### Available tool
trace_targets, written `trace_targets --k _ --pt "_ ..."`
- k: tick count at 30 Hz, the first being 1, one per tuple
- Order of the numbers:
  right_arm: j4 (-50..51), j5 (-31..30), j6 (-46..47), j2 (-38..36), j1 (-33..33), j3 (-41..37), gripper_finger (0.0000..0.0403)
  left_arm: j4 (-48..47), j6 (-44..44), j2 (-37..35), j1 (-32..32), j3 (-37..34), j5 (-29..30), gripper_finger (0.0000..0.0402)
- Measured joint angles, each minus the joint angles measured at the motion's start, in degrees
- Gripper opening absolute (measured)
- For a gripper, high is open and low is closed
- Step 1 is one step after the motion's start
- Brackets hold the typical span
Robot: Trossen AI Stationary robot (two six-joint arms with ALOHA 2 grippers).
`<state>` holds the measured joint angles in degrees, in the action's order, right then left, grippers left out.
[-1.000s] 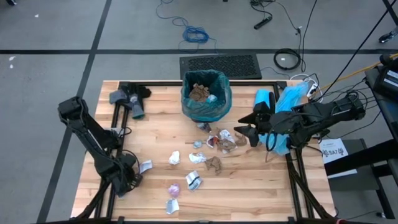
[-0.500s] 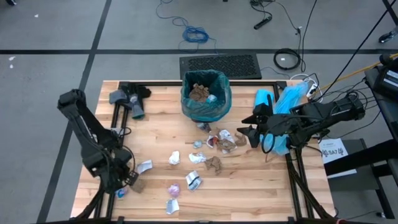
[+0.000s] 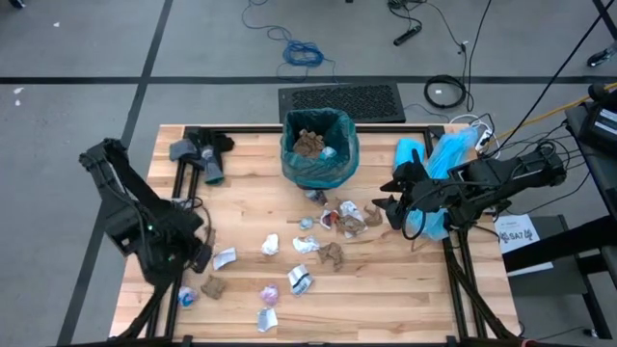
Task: Place trash/remove bag and relplace
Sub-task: Put the brown napkin into the trash bin
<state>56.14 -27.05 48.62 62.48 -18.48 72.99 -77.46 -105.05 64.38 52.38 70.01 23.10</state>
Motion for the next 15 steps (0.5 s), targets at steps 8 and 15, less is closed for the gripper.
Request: trace_targets --k 8,15 --pt "-0.1 0.0 -1.0 0.0 0.0 0.0 0.0217 8.5 27.1 0.0 -20.3 3.9 3.7 0.0000" --pt "-2.1 -0.1 -1.3 0.0 0.0 0.0 0.0217 26.0 54.4 2.3 -39.7 6.7 -5.0 0.0000"
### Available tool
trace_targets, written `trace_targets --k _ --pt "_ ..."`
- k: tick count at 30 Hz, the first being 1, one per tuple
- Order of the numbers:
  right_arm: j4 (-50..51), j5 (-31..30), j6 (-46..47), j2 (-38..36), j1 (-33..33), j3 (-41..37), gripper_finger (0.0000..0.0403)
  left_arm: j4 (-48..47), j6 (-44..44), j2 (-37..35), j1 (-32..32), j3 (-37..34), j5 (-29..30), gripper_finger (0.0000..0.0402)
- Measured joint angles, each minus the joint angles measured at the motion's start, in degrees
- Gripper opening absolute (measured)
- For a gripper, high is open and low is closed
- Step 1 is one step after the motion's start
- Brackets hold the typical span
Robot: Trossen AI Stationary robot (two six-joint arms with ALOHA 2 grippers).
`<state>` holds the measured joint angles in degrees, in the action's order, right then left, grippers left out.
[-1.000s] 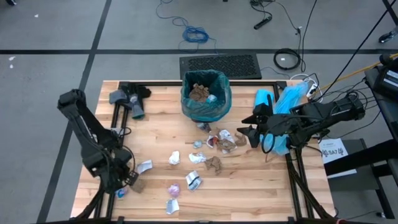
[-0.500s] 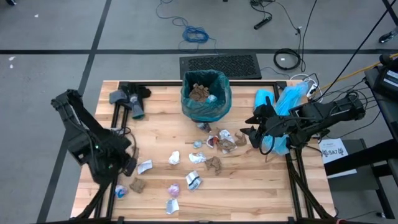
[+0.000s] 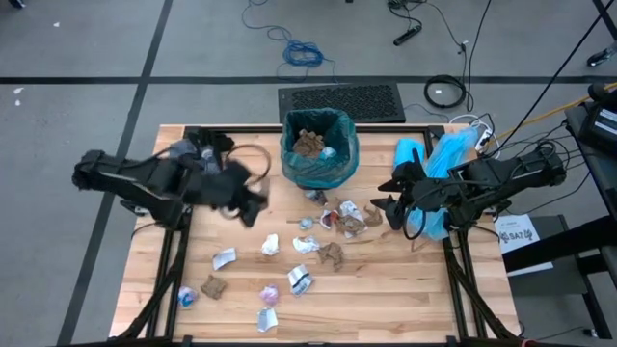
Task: Place trash/remove bag and relplace
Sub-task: Put the brown napkin into the trash bin, then put the white paper into the trash bin
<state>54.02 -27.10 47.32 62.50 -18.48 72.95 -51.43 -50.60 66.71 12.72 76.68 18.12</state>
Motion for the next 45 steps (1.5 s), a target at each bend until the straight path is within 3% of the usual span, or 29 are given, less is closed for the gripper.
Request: trace_targets --k 6,16,28,33,41,45 --pt "-0.1 0.0 0.0 0.0 0.0 0.0 0.0217 11.1 12.3 5.4 -14.3 3.5 -9.4 0.0000" --pt "-0.2 -0.1 0.0 0.0 0.0 0.0 0.0217 16.7 22.8 20.7 -28.5 13.9 -12.3 0.0002" --pt "-0.2 -0.1 0.5 0.0 0.0 0.0 0.0217 25.7 24.0 29.0 -33.7 17.5 -25.1 0.0119" --pt "-0.2 -0.1 0.5 0.0 0.0 0.0 0.0217 25.8 24.2 29.2 -34.0 17.5 -25.6 0.0163" --pt "-0.1 -0.1 0.2 0.0 0.0 0.0 0.0217 25.7 24.4 29.1 -34.1 17.5 -26.0 0.0175" --pt "-0.1 -0.1 0.0 0.0 0.0 0.0 0.0217 24.6 25.5 27.3 -34.4 17.5 -30.8 0.0175"
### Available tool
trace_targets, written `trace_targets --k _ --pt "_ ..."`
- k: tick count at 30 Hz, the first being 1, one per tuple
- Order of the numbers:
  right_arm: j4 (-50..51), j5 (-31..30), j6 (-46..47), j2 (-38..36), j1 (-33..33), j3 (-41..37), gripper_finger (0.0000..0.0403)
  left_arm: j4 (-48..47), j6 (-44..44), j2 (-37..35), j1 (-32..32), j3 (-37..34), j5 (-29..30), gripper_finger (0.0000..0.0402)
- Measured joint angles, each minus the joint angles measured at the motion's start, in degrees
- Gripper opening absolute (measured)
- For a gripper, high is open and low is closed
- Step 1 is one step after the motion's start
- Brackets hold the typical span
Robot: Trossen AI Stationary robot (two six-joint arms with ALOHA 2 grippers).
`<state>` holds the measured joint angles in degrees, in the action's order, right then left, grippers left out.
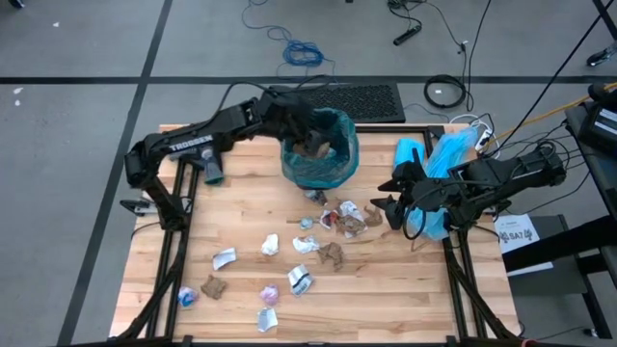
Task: Place trash/remove bag and relplace
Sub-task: Put the white paper into the trash bin
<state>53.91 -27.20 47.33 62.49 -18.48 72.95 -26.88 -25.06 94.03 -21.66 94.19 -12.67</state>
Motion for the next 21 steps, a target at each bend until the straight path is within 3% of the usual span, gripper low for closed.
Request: trace_targets --k 3,7,11,15,21 --pt "0.4 0.1 -0.1 0.0 0.0 0.0 0.0217 -4.7 0.3 -3.6 0.6 0.0 -2.9 0.0175" --pt "1.0 0.2 -0.1 0.0 0.0 0.0 0.0217 -17.6 -4.0 -9.9 3.5 0.0 -1.1 0.0175" --pt "0.9 0.3 -0.2 0.0 0.0 0.0 0.0217 -30.7 -10.4 -16.3 10.7 0.0 8.8 0.0175" --pt "1.3 0.3 -0.3 0.0 0.0 0.0 0.0217 -43.1 -21.7 -19.9 21.8 0.0 19.8 0.0176" --pt "1.4 0.3 -0.6 0.0 0.0 0.0 0.0217 -52.8 -41.2 -20.0 39.6 -2.9 27.6 0.0176"
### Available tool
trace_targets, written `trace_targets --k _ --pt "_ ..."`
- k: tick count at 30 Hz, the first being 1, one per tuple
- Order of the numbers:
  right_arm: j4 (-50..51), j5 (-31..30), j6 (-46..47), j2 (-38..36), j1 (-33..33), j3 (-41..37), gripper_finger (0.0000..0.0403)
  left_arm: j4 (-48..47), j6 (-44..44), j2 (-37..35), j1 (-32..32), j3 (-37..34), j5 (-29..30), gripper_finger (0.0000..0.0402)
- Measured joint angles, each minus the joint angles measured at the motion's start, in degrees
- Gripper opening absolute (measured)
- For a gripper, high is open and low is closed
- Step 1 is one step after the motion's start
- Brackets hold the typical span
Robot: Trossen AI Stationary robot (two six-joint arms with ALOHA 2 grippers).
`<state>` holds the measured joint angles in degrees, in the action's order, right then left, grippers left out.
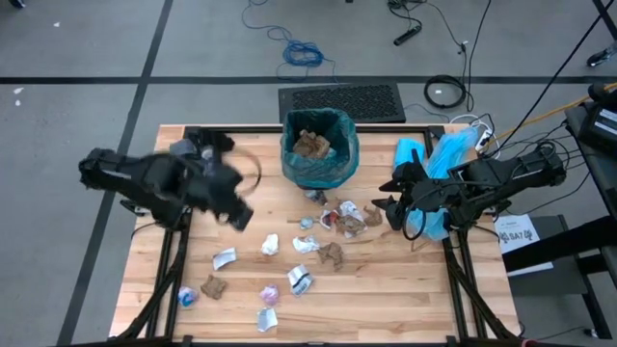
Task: Place trash/remove bag and relplace
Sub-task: Put the white paper into the trash bin
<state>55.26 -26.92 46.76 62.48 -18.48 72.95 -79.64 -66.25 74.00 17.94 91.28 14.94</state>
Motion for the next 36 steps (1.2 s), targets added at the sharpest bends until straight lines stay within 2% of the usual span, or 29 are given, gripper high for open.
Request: trace_targets --k 4,8,14,19,24,28,36 --pt "0.0 0.1 -0.6 0.0 0.0 0.0 0.0217 -0.7 -10.0 1.6 8.8 -6.2 0.6 0.0176" --pt "0.0 0.2 -1.4 0.0 0.0 0.0 0.0217 0.4 -16.9 2.3 15.0 -14.1 -0.9 0.0176" --pt "-0.1 0.3 -1.2 0.0 0.0 0.0 0.0217 10.6 -22.1 1.6 20.2 -25.6 -2.9 0.0176" --pt "-0.2 0.8 -1.0 0.0 0.0 0.0 0.0217 12.8 -22.1 0.8 21.2 -32.6 -4.5 0.0176" --pt "-0.2 1.5 -1.0 0.0 0.0 0.0 0.0217 21.2 -19.2 -1.0 21.2 -40.2 -6.8 0.0176" --pt "-0.2 1.6 0.3 0.0 0.0 0.0 0.0217 22.8 -18.3 -1.8 21.1 -45.3 -7.0 0.0176" --pt "-0.3 1.5 4.0 0.0 0.0 0.0 0.0217 29.1 -10.9 -1.8 21.2 -53.7 -12.0 0.0176"
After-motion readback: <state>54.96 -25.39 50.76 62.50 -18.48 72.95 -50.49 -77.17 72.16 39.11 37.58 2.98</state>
